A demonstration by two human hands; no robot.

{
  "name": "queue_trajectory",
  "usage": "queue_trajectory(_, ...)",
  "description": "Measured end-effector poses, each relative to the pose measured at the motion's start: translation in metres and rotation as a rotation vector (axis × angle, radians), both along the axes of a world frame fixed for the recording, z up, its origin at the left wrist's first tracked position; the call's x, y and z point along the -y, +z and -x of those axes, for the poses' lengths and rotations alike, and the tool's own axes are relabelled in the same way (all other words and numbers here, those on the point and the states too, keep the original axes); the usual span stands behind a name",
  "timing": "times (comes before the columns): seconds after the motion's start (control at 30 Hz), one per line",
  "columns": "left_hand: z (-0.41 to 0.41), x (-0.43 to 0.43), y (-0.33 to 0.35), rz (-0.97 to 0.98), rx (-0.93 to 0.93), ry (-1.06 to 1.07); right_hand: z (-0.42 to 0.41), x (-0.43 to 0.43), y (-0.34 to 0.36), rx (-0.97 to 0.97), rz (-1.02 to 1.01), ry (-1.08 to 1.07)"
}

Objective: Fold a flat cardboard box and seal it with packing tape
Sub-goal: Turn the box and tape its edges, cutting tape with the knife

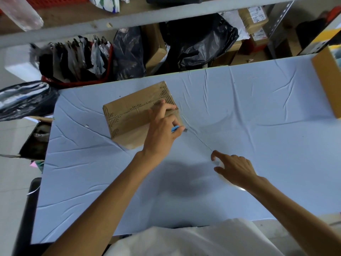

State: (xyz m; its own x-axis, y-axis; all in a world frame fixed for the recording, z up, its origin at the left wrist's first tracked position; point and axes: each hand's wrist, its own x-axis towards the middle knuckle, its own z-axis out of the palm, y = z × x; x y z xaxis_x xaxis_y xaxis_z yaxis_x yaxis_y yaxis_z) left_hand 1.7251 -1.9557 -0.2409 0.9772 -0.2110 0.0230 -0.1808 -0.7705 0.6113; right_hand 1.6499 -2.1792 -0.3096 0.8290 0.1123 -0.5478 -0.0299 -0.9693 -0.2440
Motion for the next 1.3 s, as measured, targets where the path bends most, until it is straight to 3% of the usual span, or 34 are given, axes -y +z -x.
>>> queue_trajectory(0.3, 0.0, 0.0, 0.0, 0.008, 0.004, -0.002, 0.0, -0.004, 0.01, 0.112, -0.001, -0.146)
queue_trajectory(0.47, 0.001, -0.001, 0.001, 0.004, 0.022, -0.008, 0.002, -0.006, 0.009, 0.295, 0.144, -0.142)
queue_trajectory(0.83, 0.001, -0.001, 0.002, -0.013, 0.034, -0.022, -0.011, -0.005, 0.017, 0.172, 0.042, 0.074)
queue_trajectory(1.07, 0.0, -0.006, 0.009, -0.023, 0.002, -0.072, -0.021, -0.009, 0.014, 0.232, -0.035, -0.073)
queue_trajectory(1.3, 0.008, -0.015, 0.025, -0.068, 0.007, -0.163, -0.038, -0.025, 0.001, 0.105, -0.156, -0.098)
